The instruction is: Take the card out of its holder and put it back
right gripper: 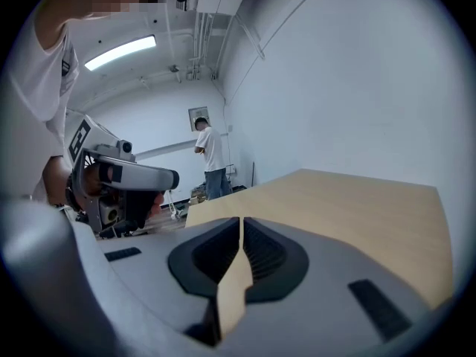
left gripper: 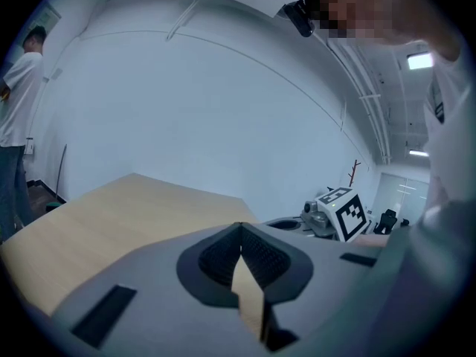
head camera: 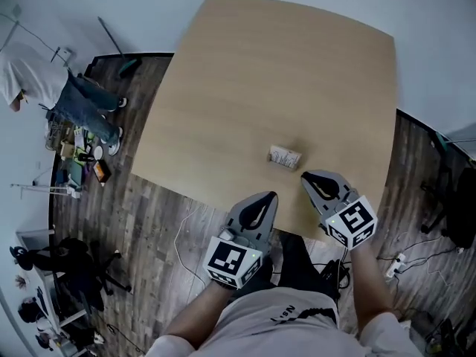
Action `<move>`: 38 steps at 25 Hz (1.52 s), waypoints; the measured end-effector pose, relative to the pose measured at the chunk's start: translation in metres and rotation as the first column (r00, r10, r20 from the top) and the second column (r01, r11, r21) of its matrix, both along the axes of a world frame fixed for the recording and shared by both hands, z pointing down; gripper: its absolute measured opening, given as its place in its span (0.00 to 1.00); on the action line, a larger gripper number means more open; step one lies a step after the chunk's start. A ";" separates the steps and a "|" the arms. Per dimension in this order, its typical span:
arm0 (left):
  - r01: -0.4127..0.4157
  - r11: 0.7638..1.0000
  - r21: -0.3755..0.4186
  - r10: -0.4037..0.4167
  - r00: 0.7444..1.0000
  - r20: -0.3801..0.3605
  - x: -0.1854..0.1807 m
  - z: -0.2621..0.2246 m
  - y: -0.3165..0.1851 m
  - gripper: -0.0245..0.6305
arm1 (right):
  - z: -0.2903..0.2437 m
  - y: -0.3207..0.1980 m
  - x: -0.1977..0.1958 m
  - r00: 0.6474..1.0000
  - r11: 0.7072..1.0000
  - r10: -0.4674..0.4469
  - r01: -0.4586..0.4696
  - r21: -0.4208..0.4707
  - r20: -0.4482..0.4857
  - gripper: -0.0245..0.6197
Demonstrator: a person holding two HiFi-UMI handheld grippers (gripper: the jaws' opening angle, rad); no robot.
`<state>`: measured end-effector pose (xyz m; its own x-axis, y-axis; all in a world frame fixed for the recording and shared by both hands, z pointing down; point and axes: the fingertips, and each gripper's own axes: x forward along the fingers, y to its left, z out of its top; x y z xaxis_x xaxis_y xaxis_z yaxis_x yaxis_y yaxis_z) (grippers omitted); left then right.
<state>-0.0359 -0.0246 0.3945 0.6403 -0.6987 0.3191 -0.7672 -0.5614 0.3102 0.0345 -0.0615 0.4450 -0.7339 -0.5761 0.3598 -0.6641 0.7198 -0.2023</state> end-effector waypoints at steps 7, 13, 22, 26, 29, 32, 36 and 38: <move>-0.027 0.999 0.046 0.028 0.999 -0.016 -0.009 -0.034 0.021 0.06 | -0.055 0.032 -0.012 0.992 0.991 0.125 -0.126 0.040 0.032 0.07; -0.053 0.997 0.062 0.055 0.998 -0.036 -0.018 -0.060 0.045 0.06 | -0.093 0.064 -0.027 0.983 0.984 0.170 -0.173 0.041 0.075 0.06; -0.083 0.988 0.132 0.091 0.994 -0.054 -0.026 -0.099 0.074 0.06 | -0.144 0.100 -0.053 0.976 0.970 0.196 -0.208 0.126 0.099 0.06; -0.081 0.985 0.152 0.091 0.994 -0.059 -0.033 -0.108 0.084 0.06 | -0.157 0.111 -0.060 0.977 0.967 0.190 -0.203 0.151 0.098 0.06; -0.078 0.984 0.158 0.089 0.994 -0.061 -0.037 -0.110 0.090 0.06 | -0.158 0.119 -0.065 0.978 0.968 0.183 -0.198 0.156 0.105 0.06; -0.074 0.984 0.162 0.085 0.995 -0.060 -0.041 -0.111 0.094 0.06 | -0.164 0.122 -0.070 0.979 0.967 0.177 -0.193 0.168 0.103 0.06; -0.070 0.984 0.161 0.081 0.995 -0.061 -0.043 -0.111 0.097 0.06 | -0.164 0.125 -0.073 0.981 0.968 0.167 -0.183 0.170 0.103 0.06; -0.070 0.985 0.161 0.081 0.995 -0.064 -0.041 -0.110 0.097 0.06 | -0.164 0.126 -0.072 0.981 0.969 0.163 -0.179 0.172 0.103 0.06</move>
